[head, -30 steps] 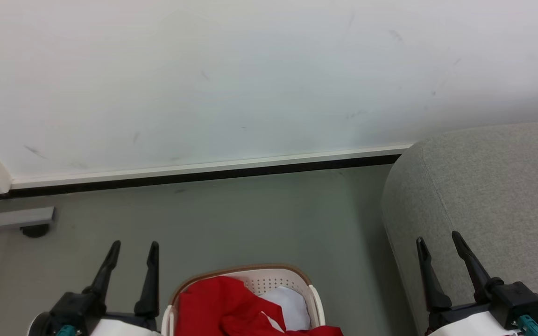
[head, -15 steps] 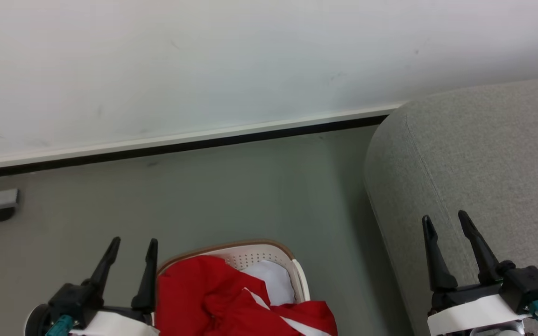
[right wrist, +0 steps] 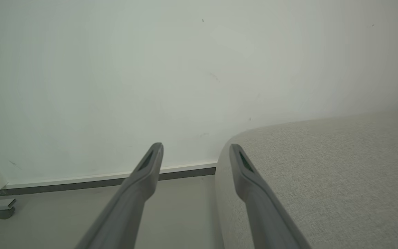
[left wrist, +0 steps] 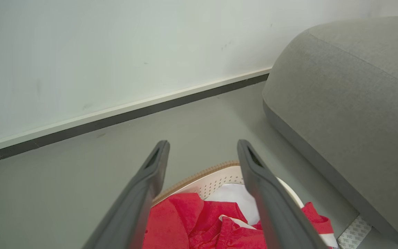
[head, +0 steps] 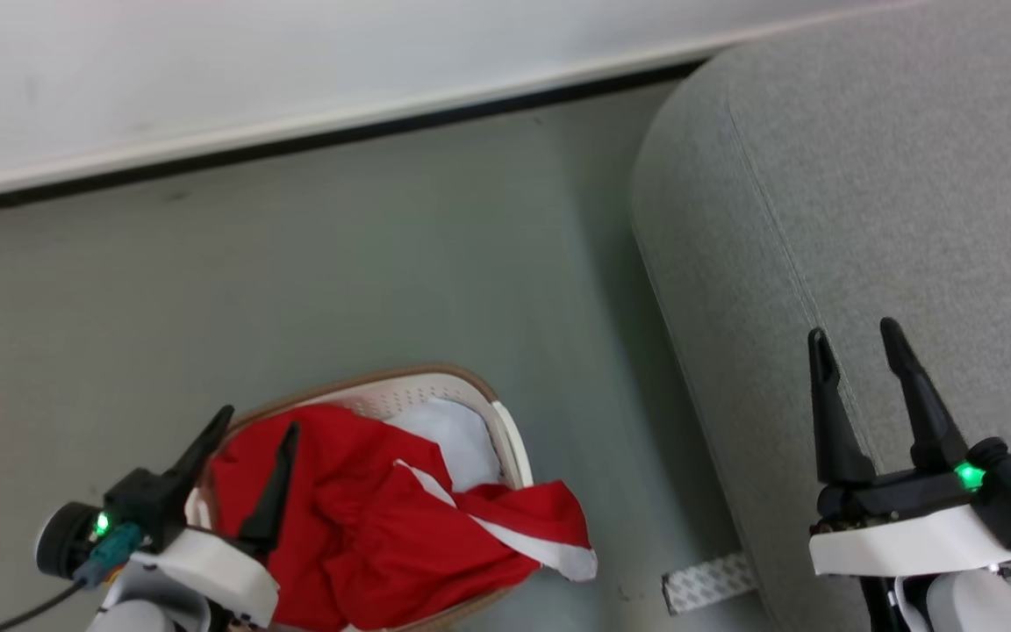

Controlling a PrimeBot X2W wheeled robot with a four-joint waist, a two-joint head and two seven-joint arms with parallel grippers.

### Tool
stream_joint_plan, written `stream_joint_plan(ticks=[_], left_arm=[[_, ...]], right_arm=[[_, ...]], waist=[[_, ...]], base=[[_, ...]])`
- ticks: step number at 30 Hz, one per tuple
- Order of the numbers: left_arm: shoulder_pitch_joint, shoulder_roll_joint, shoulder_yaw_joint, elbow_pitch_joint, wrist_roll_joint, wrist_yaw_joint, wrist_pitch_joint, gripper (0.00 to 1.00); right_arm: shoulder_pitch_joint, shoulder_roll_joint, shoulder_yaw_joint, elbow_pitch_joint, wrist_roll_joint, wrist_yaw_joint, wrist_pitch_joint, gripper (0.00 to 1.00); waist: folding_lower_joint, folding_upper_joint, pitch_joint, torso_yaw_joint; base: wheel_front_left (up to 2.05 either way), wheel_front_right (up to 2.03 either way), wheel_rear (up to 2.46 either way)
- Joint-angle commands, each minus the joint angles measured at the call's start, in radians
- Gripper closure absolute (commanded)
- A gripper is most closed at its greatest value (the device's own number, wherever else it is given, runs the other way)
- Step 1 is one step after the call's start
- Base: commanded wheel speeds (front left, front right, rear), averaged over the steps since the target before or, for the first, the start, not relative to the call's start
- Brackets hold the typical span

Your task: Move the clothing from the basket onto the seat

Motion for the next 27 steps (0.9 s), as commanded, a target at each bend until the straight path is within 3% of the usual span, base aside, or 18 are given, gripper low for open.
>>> stream_joint_plan(ticks=[1, 8, 16, 27], left_arm=[[-0.036, 0.024, -0.02, 0.037, -0.014, 0.002, -0.001, 0.0], [-0.167, 0.084, -0.145, 0.238, 0.036, 0.002, -0.001, 0.0], [-0.317, 0.163, -0.363, 0.457, 0.092, 0.002, -0.001, 0.0], [-0.515, 0.222, -0.621, 0.692, 0.13, 0.002, -0.001, 0.0]], right_arm=[[-0.022, -0.004, -0.008, -0.014, 0.003, -0.002, 0.001, 0.0], [-0.062, -0.004, -0.016, -0.063, 0.016, -0.002, 0.001, 0.0], [-0.096, -0.003, -0.012, -0.111, 0.036, -0.002, 0.001, 0.0], [-0.131, -0.003, 0.01, -0.181, 0.072, -0.002, 0.001, 0.0]], waist=[[-0.0002, 0.0, 0.059, -0.036], [-0.0002, 0.0, 0.161, -0.068], [-0.0002, 0.0, 0.267, -0.111], [-0.0002, 0.0, 0.4, -0.155]], base=[[0.0, 0.0, 0.0], [0.0, 0.0, 0.0], [0.0, 0.0, 0.0], [0.0, 0.0, 0.0]])
